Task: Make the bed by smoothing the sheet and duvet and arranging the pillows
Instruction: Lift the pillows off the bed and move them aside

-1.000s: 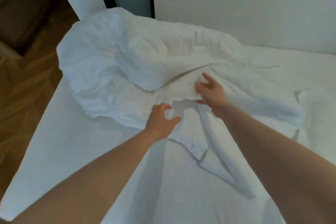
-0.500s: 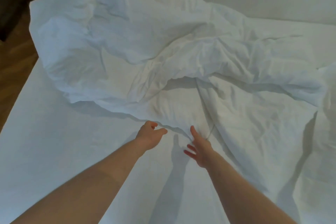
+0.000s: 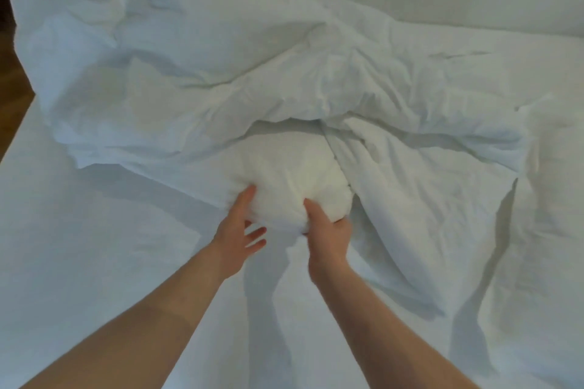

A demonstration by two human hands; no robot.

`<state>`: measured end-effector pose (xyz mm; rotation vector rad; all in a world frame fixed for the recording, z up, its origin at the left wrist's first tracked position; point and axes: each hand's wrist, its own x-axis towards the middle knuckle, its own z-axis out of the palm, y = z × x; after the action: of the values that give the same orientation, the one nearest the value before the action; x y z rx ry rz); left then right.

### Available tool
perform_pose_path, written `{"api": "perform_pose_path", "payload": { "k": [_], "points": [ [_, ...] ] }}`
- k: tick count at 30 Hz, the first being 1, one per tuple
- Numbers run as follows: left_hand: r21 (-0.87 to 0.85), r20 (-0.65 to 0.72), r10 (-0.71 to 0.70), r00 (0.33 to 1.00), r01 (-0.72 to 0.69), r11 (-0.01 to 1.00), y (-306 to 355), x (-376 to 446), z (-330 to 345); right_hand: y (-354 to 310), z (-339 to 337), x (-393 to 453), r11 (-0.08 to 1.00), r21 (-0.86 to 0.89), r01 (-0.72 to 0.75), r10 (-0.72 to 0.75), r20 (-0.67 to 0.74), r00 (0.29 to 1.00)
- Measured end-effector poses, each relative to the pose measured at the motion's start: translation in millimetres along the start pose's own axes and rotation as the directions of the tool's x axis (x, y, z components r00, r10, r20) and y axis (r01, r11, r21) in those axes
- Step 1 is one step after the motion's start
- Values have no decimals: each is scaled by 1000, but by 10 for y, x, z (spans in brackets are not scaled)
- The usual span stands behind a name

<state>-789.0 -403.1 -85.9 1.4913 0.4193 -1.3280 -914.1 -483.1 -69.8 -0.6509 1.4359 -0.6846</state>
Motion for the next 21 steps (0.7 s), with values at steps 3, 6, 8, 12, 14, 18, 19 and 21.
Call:
{"api": "perform_pose_path", "payload": {
  "k": [3,6,8,12,14,18,19,21],
  "points": [
    [-125,-35,57,998,-61,990,186,-258,-117,-123,-131,-580,990,-143,-19,33,94,995],
    [-11,-287,96,953,-104,995,196,-711,-191,-273,-397,-1025,957,-287,-43,68,78,995],
    [147,-341,153,927,-108,983,87,-1053,-228,-407,-597,-1327,935,-352,-39,74,86,994],
    [261,-267,233,935,-162,952,-40,-1678,-245,-804,-1009,-1837,908,-415,-61,157,201,967],
    [272,-241,275,931,-207,940,-78,-1991,-243,-1011,-1295,-2026,887,-416,-201,287,154,946],
    [337,-179,358,916,-285,897,12,-2645,-178,-1303,-1846,-2133,786,-229,-574,609,124,784],
    [355,-146,353,924,-284,891,35,-2798,-169,-1364,-1935,-2167,753,-190,-630,658,234,716],
    [392,-54,326,944,-280,876,43,-3089,-135,-1513,-2043,-2304,743,-133,-656,653,361,666]
  ]
}}
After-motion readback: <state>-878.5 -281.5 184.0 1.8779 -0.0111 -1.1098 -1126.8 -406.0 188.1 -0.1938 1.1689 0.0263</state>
